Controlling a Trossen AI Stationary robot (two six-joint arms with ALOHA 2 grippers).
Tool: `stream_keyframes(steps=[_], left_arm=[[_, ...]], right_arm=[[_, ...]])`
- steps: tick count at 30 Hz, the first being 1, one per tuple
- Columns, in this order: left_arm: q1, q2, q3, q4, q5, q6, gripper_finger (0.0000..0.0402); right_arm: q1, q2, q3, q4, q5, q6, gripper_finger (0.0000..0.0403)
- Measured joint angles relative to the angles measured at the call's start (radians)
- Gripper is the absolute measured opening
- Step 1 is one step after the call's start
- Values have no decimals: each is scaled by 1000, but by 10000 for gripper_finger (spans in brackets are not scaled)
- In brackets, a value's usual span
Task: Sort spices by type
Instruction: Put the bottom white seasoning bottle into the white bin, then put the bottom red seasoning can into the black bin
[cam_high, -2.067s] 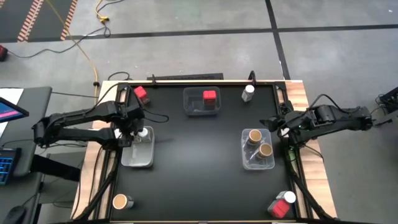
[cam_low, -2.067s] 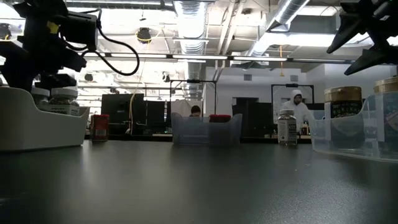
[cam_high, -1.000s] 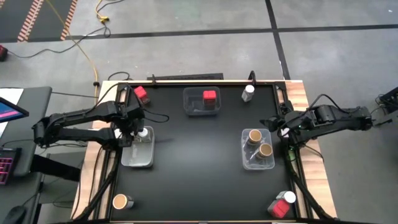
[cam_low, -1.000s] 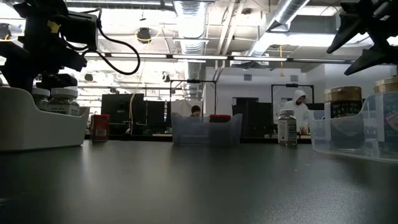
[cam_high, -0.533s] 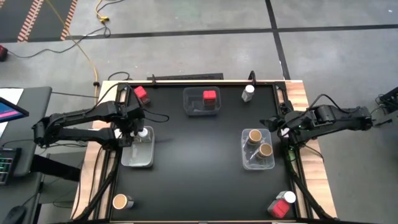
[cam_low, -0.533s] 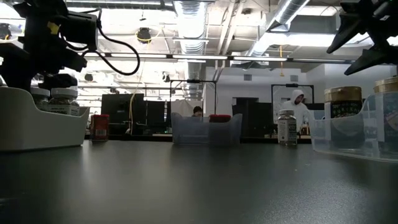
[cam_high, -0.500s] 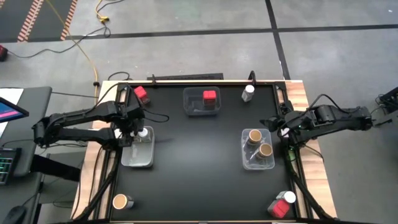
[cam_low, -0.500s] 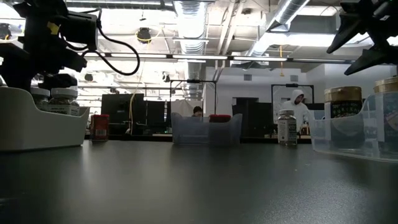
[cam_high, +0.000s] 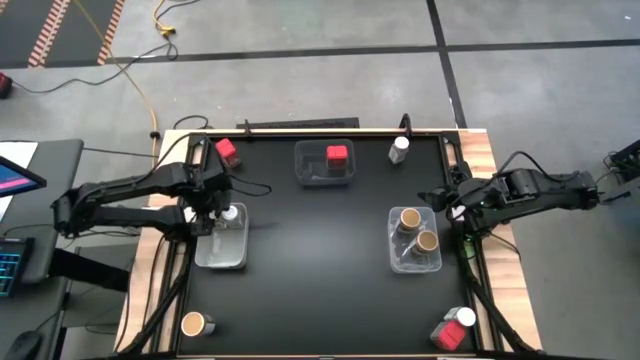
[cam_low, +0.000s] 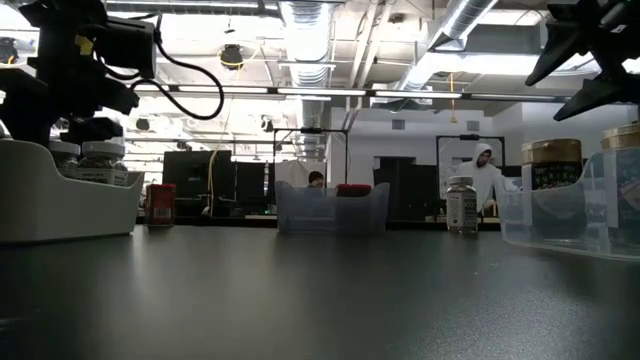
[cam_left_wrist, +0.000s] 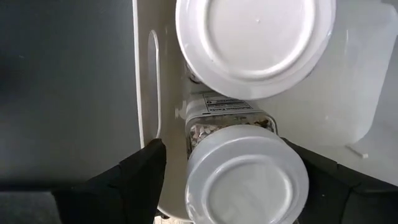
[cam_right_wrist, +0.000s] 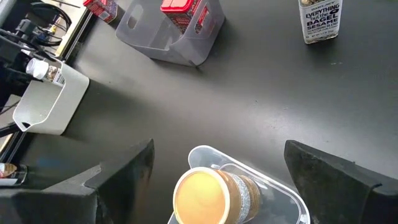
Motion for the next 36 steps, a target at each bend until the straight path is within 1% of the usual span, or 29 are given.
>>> stream_keyframes(steps=[14, 23, 29, 34, 36], left_arm=[[0, -85, 5, -18, -5, -3, 285], [0, -104, 124, -141, -17, -50, 284], [0, -104, 189, -159, -17, -69, 284], [0, -104, 234, -157, -38, -165, 284], [0, -104, 248, -156, -65, -196, 284]], right_arm=[[0, 0, 0, 0, 0, 0, 384], [0, 0, 0, 0, 0, 0, 384], [0, 0, 0, 0, 0, 0, 384], [0, 0, 0, 0, 0, 0, 384], [0, 0, 0, 0, 0, 0, 384]])
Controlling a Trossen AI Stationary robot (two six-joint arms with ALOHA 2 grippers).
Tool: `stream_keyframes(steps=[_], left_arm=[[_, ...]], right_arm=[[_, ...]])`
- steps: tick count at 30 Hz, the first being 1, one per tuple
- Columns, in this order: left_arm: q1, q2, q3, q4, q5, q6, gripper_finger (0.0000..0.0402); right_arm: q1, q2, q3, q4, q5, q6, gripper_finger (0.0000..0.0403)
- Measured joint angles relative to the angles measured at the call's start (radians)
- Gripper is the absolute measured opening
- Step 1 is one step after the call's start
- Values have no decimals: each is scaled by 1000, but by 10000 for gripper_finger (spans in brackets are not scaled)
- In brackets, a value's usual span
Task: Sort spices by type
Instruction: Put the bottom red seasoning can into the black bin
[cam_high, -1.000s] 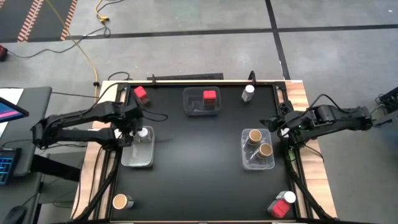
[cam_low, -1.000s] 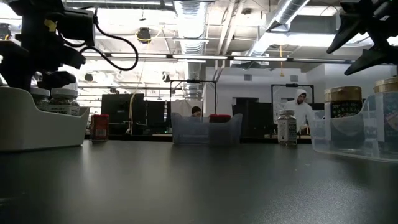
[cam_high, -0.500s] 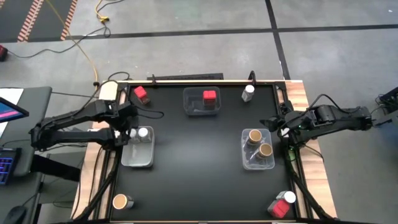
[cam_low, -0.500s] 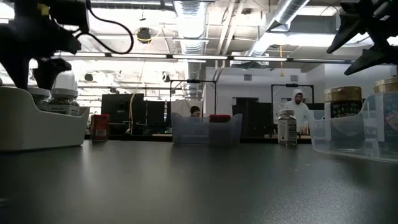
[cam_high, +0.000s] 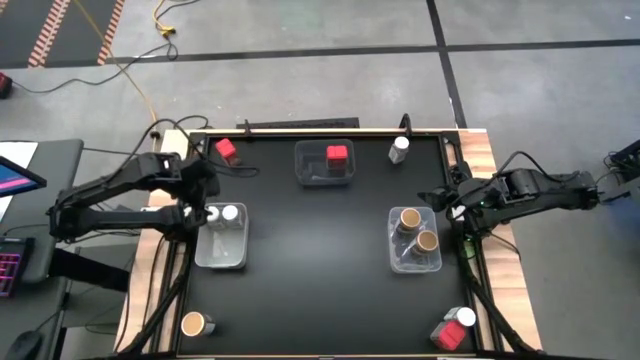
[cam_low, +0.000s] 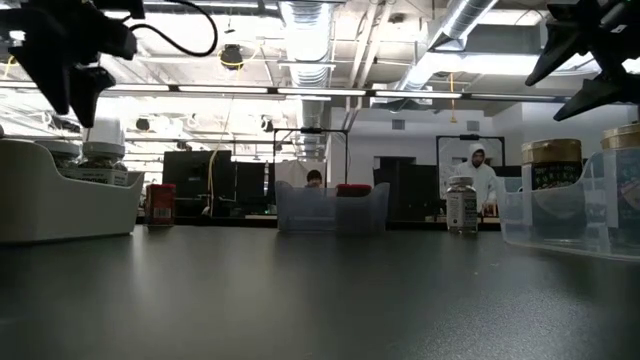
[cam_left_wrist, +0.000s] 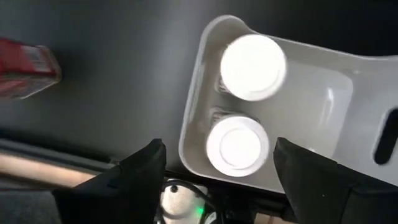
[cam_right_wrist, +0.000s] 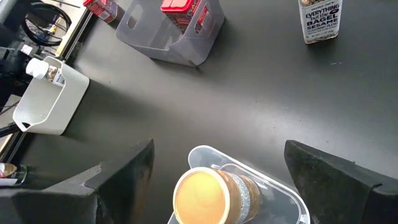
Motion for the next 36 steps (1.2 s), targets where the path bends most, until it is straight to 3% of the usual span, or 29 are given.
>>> stream_keyframes(steps=[4, 13, 26, 36], left_arm=[[0, 0, 14, 3, -64, 13, 284], [0, 1, 53, 73, -70, 23, 284], [-2, 23, 186, 373, -67, -79, 284], [-160, 195, 188, 624, -75, -128, 284]], right_arm=[[0, 0, 0, 0, 0, 0, 384], [0, 0, 0, 0, 0, 0, 384], [0, 0, 0, 0, 0, -9, 384], [0, 0, 0, 0, 3, -51, 384]])
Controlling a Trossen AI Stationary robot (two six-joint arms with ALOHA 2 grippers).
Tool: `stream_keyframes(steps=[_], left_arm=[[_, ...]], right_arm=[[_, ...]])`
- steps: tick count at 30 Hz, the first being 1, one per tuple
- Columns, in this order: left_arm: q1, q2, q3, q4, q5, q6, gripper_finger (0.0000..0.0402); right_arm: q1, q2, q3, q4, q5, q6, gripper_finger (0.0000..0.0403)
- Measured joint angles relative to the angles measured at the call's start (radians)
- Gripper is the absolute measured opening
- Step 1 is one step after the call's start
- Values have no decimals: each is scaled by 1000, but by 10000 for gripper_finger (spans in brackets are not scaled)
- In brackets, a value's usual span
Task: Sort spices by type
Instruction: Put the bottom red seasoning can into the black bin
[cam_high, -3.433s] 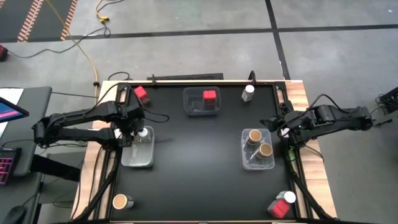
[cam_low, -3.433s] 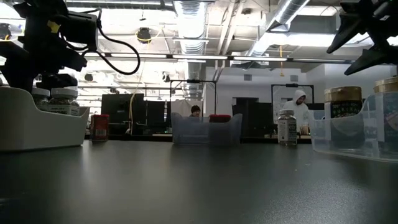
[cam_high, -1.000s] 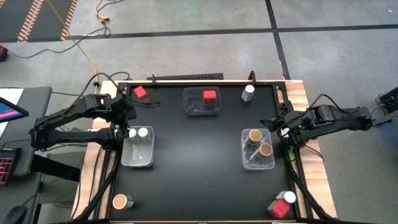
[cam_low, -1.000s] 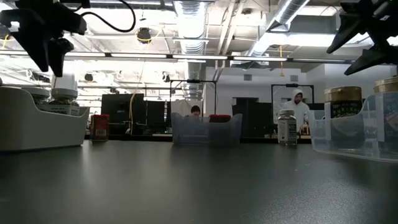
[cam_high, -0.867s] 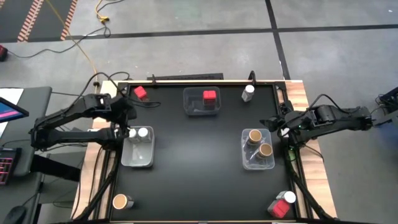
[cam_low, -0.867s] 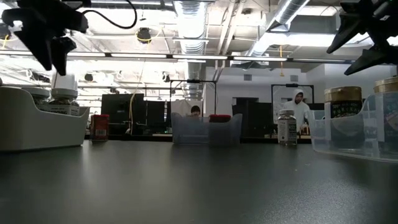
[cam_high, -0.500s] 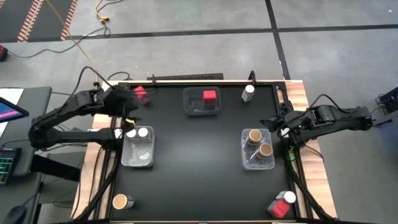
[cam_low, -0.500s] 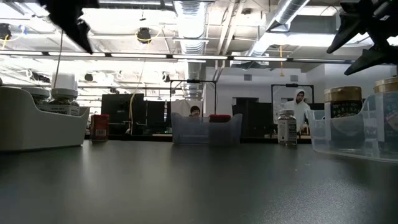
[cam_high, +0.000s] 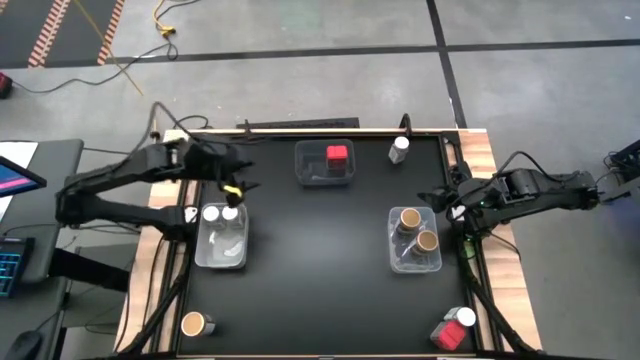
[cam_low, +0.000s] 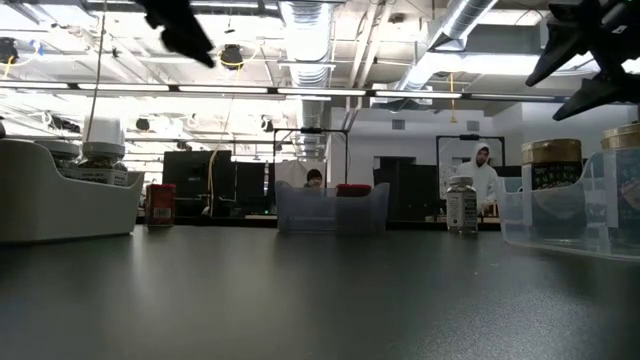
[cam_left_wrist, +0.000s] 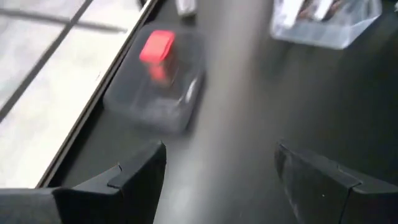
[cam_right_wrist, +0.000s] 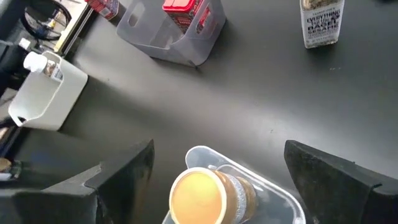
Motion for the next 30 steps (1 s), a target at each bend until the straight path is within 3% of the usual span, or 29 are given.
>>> stream_keyframes(steps=[5, 12, 17, 23, 30], left_arm=[[-72, 107, 0, 219, -11, 51, 284], [-111, 234, 0, 431, -7, 3, 284], [-139, 310, 0, 518, 3, -119, 284], [-245, 406, 0, 602, -24, -91, 284], [-368, 485, 0, 703, -23, -178, 284]], right_arm=[[0, 0, 0, 0, 0, -28, 384], [0, 0, 0, 0, 1, -181, 384], [0, 0, 0, 2, 1, -338, 384], [0, 0, 0, 59, 1, -501, 384], [9, 3, 34, 200, -51, -776, 384]])
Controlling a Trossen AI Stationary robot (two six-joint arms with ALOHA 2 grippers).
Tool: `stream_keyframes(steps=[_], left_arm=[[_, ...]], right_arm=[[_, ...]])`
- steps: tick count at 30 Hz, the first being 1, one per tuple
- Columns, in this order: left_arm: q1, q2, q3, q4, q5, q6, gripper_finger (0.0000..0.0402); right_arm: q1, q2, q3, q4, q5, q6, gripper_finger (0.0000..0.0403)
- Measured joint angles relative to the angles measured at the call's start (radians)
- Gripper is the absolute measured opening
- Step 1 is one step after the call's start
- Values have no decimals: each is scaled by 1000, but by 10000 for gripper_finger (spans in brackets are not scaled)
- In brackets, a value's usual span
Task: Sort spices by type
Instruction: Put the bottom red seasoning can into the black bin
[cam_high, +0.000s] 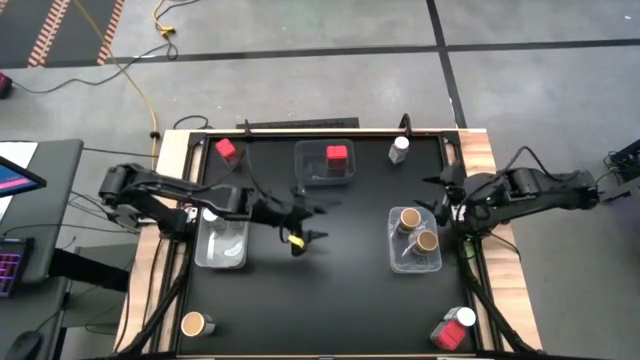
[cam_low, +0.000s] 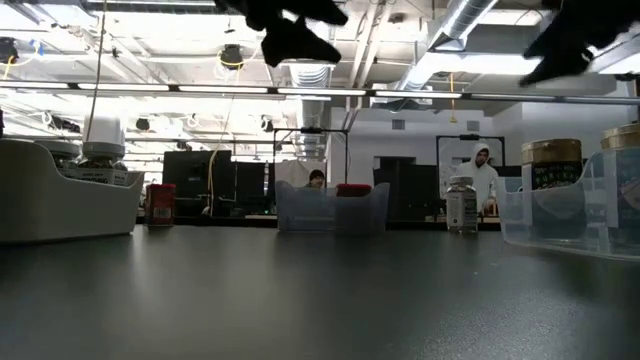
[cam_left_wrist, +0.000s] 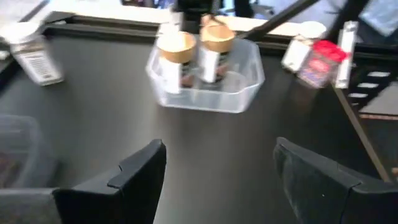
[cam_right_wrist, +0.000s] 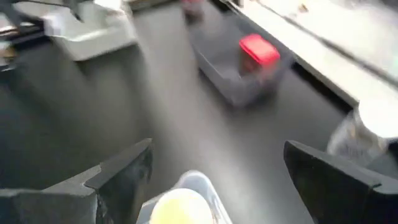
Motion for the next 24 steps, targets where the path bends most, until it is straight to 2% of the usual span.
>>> stream_keyframes(steps=[4, 10, 16, 24], left_arm=[[-44, -2, 0, 2, -13, -13, 284], [-91, -28, 0, -55, -74, -42, 284], [-182, -27, -1, -77, -129, -80, 284], [-331, -27, -1, -91, -184, -131, 284]], right_arm=[[37, 39, 92, 9, -26, -107, 380], [137, 206, 274, -113, -28, -111, 358], [285, 471, 467, -310, -39, 5, 330], [500, 821, 724, -615, -143, 229, 325]])
